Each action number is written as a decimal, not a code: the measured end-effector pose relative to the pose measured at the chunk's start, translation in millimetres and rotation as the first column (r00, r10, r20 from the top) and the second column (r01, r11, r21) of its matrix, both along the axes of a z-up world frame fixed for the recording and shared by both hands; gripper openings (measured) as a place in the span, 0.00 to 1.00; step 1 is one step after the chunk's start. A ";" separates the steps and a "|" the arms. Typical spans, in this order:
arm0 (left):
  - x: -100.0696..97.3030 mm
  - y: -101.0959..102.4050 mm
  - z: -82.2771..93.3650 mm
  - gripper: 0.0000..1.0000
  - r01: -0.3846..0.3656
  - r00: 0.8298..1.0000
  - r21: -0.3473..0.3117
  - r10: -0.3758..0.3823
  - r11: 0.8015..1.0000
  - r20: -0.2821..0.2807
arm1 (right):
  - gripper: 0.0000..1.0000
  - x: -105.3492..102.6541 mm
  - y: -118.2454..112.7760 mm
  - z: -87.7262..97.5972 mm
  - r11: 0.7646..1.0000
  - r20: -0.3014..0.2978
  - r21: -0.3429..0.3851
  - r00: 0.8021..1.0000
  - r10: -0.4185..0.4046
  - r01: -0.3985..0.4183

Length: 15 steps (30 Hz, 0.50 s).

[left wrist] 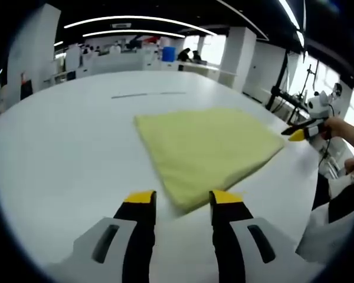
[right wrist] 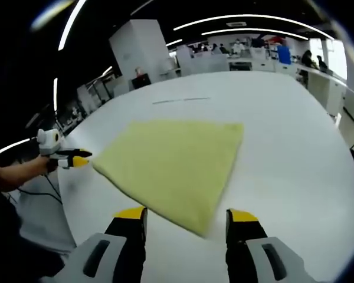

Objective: Fold the garment on the visible template until the final outline fits inside the template.

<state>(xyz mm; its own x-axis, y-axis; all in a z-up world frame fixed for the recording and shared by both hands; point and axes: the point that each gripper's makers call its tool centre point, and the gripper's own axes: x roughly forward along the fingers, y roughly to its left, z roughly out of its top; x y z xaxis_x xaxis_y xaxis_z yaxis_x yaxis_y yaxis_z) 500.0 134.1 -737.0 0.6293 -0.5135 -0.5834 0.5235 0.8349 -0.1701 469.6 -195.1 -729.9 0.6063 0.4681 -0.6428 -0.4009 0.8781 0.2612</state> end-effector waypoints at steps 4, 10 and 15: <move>0.4 -3.6 12.3 0.54 0.006 0.999 0.007 -0.006 1.000 0.040 | 0.70 -1.0 7.6 10.8 1.000 0.034 -0.002 0.999 0.029 -0.028; -1.1 -5.2 28.7 0.68 0.019 0.996 0.030 -0.021 0.999 0.081 | 0.82 -3.7 15.8 26.1 0.998 0.075 -0.017 0.996 0.057 -0.056; -4.0 -5.2 40.3 0.78 0.027 0.993 0.046 -0.032 0.999 0.114 | 0.92 -3.7 22.9 42.4 0.998 0.129 -0.011 0.989 0.068 -0.067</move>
<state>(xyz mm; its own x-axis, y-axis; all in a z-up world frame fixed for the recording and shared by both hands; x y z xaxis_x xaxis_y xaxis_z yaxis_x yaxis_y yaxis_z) 496.0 129.0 -696.6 0.6784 -0.5081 -0.5307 0.5620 0.8241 -0.0705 465.9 -172.3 -687.5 0.6517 0.5067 -0.5643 -0.4892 0.8495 0.1978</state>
